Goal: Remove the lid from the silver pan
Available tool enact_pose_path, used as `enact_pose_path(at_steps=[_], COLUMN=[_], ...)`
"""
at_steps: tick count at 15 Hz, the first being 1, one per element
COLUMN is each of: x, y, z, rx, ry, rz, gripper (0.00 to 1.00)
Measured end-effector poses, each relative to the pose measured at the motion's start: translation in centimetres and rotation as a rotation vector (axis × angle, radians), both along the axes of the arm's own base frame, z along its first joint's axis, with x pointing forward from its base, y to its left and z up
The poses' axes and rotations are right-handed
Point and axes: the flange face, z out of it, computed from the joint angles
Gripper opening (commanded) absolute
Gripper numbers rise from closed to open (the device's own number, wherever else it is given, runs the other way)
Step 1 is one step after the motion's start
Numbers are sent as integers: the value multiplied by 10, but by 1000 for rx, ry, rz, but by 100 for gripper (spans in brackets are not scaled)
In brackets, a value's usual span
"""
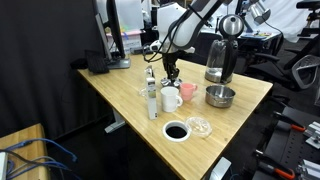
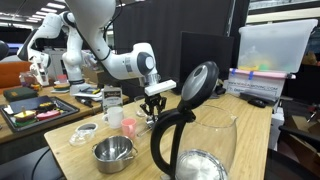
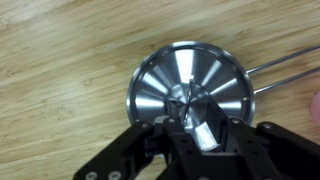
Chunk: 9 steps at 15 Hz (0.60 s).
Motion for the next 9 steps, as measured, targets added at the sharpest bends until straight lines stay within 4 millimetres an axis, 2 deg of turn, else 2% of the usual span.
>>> enact_pose_path(at_steps=[3, 6, 9], x=[-1, -2, -2], y=[0, 1, 1], z=[-2, -8, -8], rx=[-1, -2, -4], ry=[5, 15, 18], rz=[3, 9, 21], gripper=[0, 3, 2])
